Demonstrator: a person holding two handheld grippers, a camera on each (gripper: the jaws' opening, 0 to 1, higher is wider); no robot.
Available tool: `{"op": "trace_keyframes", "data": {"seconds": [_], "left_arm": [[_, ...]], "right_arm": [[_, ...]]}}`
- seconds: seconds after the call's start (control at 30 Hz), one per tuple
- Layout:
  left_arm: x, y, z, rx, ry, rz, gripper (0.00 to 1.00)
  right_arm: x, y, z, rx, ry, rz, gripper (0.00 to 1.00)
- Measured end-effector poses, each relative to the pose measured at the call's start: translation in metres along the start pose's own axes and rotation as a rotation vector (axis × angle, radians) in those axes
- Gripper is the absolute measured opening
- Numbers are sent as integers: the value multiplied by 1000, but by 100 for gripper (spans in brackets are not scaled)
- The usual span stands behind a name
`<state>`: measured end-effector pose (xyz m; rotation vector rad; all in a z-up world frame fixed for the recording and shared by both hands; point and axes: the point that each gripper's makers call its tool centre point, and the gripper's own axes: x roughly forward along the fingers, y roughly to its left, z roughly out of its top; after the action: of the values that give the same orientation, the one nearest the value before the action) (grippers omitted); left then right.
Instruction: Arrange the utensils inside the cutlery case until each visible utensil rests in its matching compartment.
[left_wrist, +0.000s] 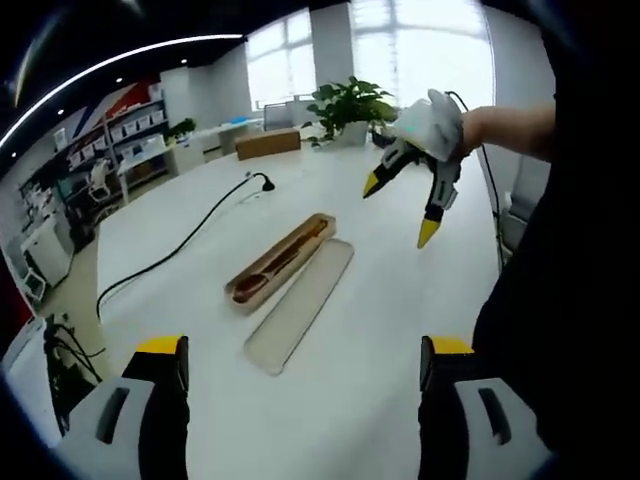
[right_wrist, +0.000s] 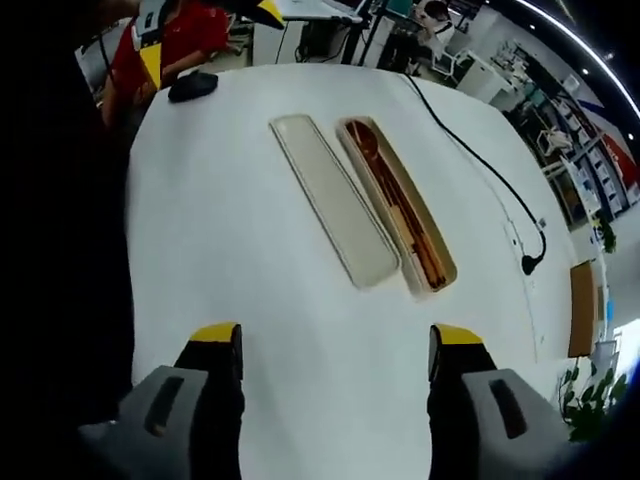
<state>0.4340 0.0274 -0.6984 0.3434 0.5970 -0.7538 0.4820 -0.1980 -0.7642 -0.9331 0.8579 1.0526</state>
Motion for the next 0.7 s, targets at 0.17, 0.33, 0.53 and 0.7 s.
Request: {"op": "trace_keyframes", "data": {"seconds": [0.17,0.33,0.53,0.7], "left_arm": [[3,8,-11,-24,18,11,99],[5,17,-19,-46,29,26,99],[17,22,-22,-51,54,13,99],[27,25,-22,-43,67,-2,99]], "right_arm": [[11,5,-3,15,16,52,76],[23,7,-12,-16,55,94,76],[36,0,-1,-17,39,121,75],[46,2,2,-25,35,151,75]]}}
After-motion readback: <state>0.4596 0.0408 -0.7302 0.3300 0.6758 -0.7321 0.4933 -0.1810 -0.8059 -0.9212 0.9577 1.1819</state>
